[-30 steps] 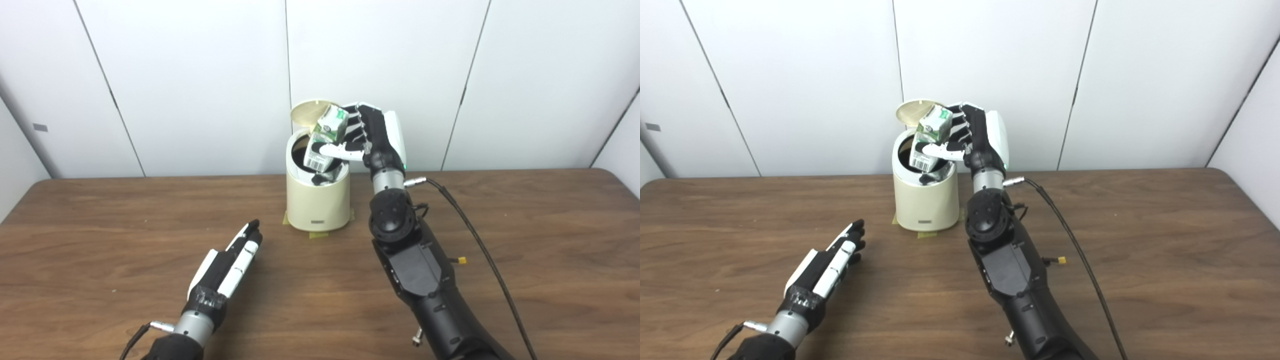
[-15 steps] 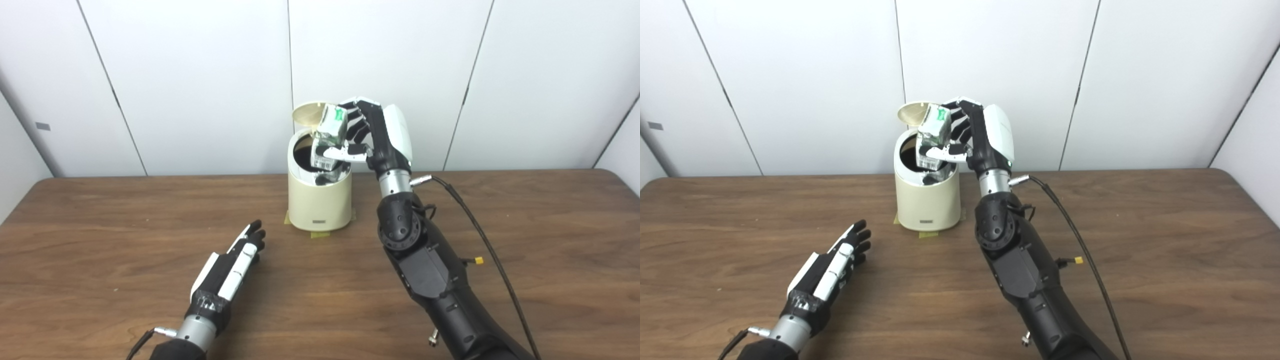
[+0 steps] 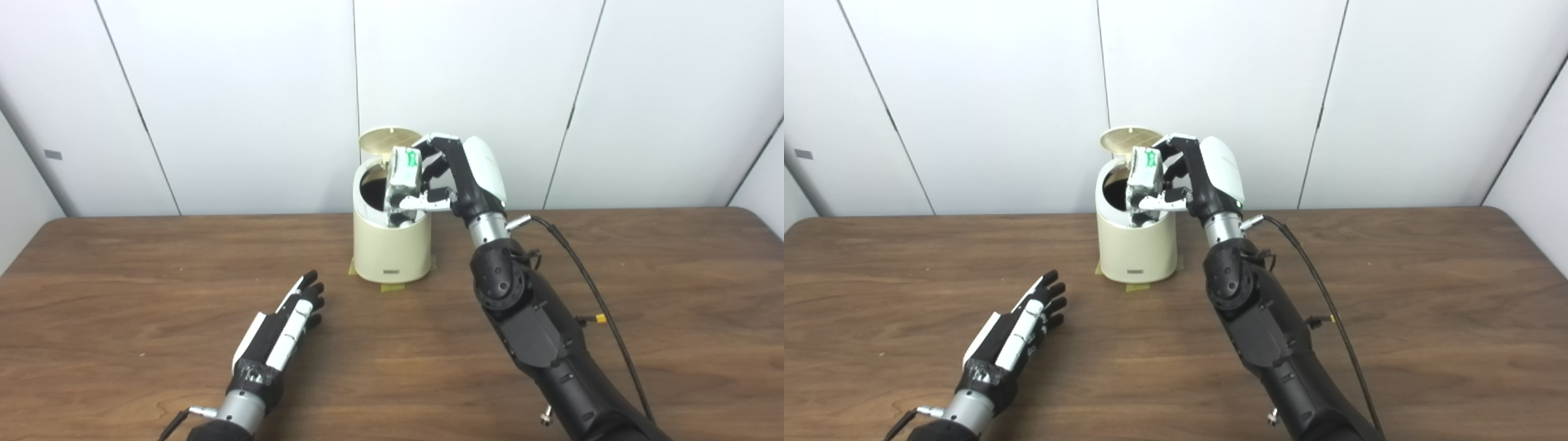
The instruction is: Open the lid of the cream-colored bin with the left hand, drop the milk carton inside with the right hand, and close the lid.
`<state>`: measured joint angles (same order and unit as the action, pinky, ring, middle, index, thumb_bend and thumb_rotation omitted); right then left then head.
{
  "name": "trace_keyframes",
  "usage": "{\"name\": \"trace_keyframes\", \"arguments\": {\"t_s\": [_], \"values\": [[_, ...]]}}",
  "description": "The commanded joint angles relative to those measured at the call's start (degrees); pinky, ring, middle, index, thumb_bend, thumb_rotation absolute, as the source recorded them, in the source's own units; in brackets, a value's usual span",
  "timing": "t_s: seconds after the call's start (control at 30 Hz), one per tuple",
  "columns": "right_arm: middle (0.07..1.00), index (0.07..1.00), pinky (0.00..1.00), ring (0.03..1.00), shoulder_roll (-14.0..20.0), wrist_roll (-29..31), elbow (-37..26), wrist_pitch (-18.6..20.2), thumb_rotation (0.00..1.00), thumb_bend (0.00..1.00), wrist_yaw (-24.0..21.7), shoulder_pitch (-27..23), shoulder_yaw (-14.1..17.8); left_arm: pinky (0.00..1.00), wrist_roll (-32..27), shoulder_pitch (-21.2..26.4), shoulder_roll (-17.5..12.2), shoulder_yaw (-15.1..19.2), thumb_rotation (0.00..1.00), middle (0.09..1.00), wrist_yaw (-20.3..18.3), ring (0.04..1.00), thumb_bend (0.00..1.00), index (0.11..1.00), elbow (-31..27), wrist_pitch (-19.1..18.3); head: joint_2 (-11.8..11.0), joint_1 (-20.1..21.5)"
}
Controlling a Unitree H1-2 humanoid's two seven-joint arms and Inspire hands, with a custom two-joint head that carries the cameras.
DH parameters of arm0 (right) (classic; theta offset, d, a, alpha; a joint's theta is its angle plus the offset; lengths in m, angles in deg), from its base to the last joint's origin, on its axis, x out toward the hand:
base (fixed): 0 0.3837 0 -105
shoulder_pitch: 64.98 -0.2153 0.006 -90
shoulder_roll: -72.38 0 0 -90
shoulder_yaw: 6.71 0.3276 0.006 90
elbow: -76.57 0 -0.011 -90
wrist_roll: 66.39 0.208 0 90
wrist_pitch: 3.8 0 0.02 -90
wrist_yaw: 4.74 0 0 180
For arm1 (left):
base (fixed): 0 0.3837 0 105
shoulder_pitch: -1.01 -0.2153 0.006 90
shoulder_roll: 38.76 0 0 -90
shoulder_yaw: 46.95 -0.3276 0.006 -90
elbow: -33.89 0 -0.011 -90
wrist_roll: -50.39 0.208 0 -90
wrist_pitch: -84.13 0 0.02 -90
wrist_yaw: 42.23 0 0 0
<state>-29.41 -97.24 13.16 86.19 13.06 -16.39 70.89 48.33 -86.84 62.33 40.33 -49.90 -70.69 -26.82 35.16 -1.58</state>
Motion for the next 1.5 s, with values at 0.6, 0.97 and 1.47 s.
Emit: {"name": "trace_keyframes", "arguments": {"t_s": [0.6, 0.97, 1.47], "values": [[0.697, 0.615, 0.56, 0.667, -0.15, 0.05, -9.45, 4.58, 0.11, 1.00, -2.41, -0.92, 1.53, 0.98, 1.52, -0.56, -0.67, -1.82, 0.66, 0.965, 0.24, 0.961, 0.39, 1.000, -0.34, 4.24, 0.11, -0.02], [0.645, 0.597, 0.52, 0.610, 0.11, 0.11, -12.44, 4.62, 0.09, 0.96, -2.07, 0.21, 2.80, 0.97, 2.45, -0.33, -0.89, -2.27, 0.62, 0.965, 0.45, 0.957, 0.40, 1.000, -0.27, 4.25, 0.49, 0.11], [0.493, 0.474, 0.42, 0.450, 0.27, 4.26, -25.60, 8.54, 0.00, 0.52, -3.62, 13.70, 8.82, 0.79, 1.79, 11.22, 3.27, 5.33, 0.66, 0.867, 8.18, 0.848, 0.39, 0.917, 4.88, 1.69, 0.14, -0.06]]}}
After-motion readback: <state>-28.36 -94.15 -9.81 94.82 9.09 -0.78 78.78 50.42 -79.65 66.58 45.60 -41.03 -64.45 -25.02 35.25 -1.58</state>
